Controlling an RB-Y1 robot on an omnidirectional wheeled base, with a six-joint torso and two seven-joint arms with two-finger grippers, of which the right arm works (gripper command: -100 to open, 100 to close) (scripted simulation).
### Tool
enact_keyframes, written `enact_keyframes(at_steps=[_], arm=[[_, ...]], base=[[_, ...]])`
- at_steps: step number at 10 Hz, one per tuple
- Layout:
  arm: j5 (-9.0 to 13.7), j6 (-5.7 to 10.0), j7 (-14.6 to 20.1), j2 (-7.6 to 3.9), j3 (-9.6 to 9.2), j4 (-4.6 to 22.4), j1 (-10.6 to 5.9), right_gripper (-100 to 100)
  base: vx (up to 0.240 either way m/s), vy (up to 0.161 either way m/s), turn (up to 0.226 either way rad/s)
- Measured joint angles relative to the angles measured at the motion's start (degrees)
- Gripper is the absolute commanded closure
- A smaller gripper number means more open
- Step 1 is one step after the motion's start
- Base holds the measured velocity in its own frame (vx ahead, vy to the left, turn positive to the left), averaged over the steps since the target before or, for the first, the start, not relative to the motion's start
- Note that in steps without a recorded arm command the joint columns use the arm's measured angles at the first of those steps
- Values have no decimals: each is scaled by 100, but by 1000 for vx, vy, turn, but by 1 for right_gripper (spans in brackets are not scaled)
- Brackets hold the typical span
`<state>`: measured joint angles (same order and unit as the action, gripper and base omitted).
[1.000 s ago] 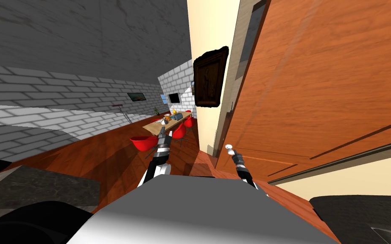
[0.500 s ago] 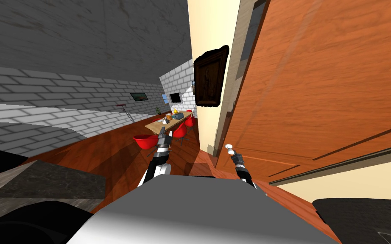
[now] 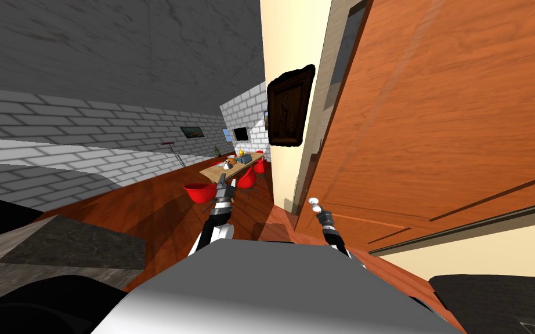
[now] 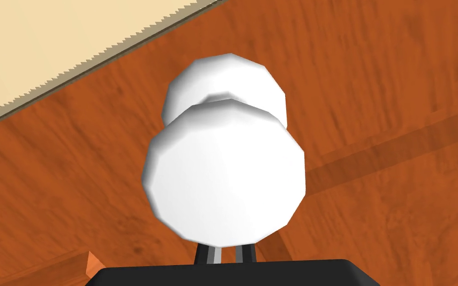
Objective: Pull the door open
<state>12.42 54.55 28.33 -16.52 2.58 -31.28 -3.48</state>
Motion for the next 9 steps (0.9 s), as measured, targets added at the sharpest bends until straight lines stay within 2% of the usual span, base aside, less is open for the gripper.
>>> enact_keyframes(at_steps=[1,2,3,4,6,7,8,9], arm=[[-2,48,1,0,-3,147,-75,100],[-5,165,34,-21,-9,404,-177,100],[-3,170,28,-18,-4,422,-109,100],[0,86,8,-15,0,380,-63,100],[64,23,234,-67,-9,374,-43,100],[95,-45,327,-58,-12,227,26,100],[118,-60,448,-59,-35,242,5,100],[139,-17,611,-77,-67,348,-58,-100]], base=[[4,4,23],[11,-1,9],[0,0,0],[-51,-14,23],[-77,-12,38],[-82,-16,42],[-94,-7,47],[-116,-7,55]])
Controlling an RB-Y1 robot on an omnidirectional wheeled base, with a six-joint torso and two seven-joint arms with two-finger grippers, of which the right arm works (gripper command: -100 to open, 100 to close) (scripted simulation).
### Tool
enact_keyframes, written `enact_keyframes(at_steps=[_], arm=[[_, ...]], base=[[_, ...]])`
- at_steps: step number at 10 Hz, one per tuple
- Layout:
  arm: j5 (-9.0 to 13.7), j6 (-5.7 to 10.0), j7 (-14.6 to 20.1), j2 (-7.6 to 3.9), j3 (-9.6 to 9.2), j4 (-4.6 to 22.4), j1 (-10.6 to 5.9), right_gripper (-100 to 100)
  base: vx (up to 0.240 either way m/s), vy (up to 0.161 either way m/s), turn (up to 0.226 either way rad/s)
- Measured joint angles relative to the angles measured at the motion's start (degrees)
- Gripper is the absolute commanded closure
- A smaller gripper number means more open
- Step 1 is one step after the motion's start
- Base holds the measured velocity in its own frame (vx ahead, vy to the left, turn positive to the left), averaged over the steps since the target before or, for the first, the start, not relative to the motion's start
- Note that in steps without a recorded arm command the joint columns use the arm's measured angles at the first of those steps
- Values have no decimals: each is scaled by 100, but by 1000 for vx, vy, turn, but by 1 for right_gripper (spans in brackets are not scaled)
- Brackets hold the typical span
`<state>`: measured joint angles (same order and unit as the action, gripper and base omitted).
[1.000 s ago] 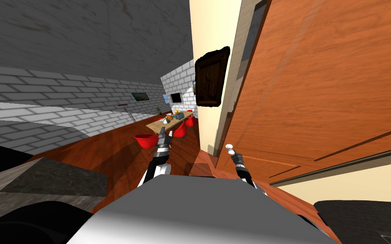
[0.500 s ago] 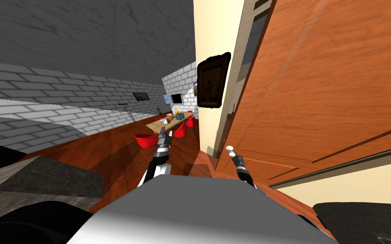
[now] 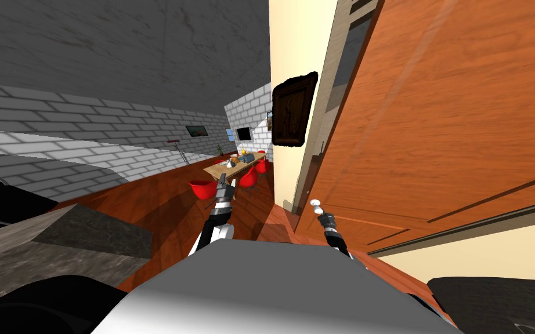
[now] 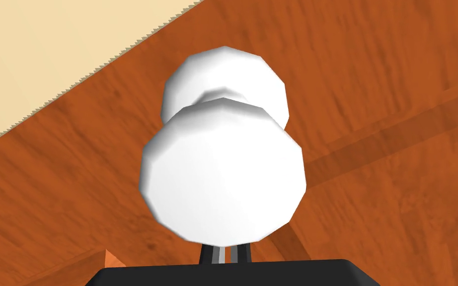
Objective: Pull the door open
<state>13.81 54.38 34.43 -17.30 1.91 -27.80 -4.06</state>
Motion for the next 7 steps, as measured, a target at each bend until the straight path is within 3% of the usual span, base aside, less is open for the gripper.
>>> enact_keyframes(at_steps=[5,7], arm=[[238,-35,637,95,-87,20,-121,-100],[358,-151,928,140,-123,-149,-97,-100]], base=[[-99,5,46],[-93,-18,51]])
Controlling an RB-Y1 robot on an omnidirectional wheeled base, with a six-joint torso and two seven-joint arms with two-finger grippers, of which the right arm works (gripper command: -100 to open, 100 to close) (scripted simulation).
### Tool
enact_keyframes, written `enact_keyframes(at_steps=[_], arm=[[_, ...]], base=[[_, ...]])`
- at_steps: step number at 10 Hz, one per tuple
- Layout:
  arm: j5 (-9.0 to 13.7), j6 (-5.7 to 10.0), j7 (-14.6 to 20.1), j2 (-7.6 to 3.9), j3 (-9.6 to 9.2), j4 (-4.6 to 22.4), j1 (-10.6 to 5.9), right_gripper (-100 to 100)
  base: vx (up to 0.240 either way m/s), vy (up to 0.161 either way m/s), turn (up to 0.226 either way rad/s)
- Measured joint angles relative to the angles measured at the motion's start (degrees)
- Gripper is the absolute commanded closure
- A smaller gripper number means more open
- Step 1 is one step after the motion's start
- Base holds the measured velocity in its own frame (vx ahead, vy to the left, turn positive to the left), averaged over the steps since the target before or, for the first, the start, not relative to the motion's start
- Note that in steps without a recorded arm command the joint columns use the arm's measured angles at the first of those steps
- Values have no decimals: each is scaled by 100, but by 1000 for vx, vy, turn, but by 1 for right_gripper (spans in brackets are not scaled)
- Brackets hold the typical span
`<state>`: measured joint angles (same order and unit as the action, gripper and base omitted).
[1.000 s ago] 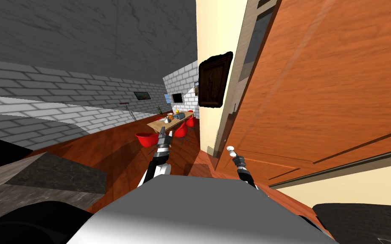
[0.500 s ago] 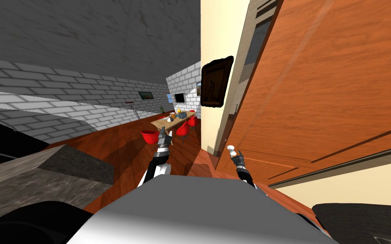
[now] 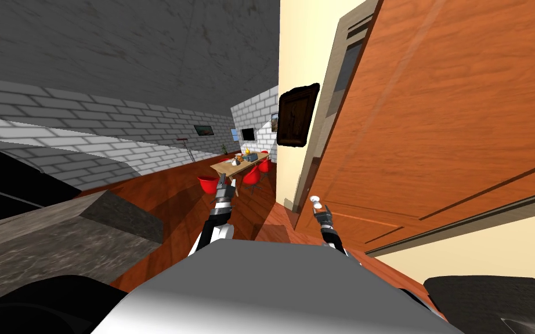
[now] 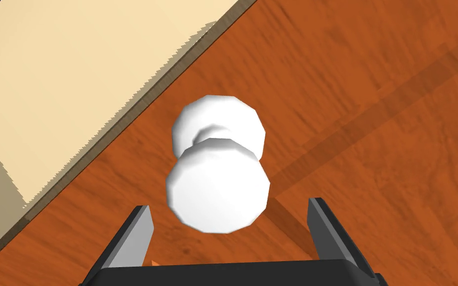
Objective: Pull the door open
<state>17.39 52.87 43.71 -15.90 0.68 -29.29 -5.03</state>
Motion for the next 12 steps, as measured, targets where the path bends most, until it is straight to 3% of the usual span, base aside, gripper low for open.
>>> enact_keyframes(at_steps=[12], arm=[[658,-232,1712,286,-225,-211,-207,-100]], base=[[-73,-16,42]])
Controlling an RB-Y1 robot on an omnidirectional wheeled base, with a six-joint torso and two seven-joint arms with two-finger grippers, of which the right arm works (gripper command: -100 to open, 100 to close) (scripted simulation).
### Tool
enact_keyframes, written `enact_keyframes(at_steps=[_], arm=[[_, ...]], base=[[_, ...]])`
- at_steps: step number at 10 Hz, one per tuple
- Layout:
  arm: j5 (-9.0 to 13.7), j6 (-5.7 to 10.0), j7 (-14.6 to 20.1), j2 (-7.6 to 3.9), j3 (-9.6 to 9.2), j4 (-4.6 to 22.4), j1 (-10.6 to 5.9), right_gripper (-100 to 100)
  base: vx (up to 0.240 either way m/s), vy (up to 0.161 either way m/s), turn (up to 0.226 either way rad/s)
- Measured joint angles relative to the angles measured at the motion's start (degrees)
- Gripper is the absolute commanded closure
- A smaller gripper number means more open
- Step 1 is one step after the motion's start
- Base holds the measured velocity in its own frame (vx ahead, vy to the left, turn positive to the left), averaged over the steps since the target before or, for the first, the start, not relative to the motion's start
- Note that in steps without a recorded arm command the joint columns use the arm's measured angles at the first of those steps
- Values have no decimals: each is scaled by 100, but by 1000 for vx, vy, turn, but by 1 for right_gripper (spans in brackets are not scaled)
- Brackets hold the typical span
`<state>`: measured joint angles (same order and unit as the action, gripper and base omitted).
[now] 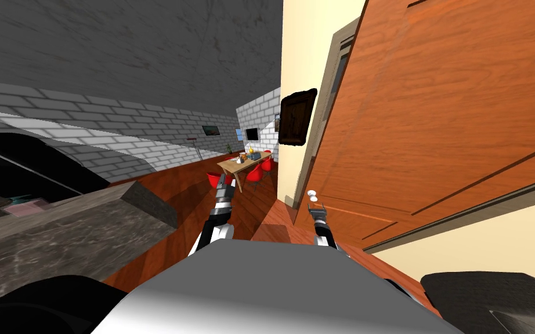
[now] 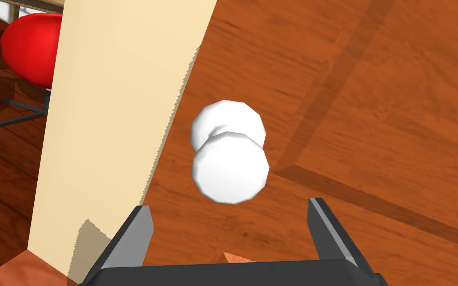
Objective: Pull the door open
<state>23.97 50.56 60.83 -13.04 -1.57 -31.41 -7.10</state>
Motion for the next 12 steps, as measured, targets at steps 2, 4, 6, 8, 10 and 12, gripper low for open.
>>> enact_keyframes(at_steps=[2,4,6,8,10,12], arm=[[98,-30,271,34,-36,-11,-43,-100],[207,-52,565,77,-77,-28,-81,-100],[336,-78,915,137,-123,-36,-141,-100],[457,-139,1222,188,-160,-92,-176,-100],[556,-176,1490,230,-197,-130,-199,-100],[636,-233,1689,255,-221,-232,-178,-100]], base=[[-62,-23,25],[-91,-28,51],[-102,-32,45],[-99,-16,37],[-93,-33,27],[-85,-21,24]])
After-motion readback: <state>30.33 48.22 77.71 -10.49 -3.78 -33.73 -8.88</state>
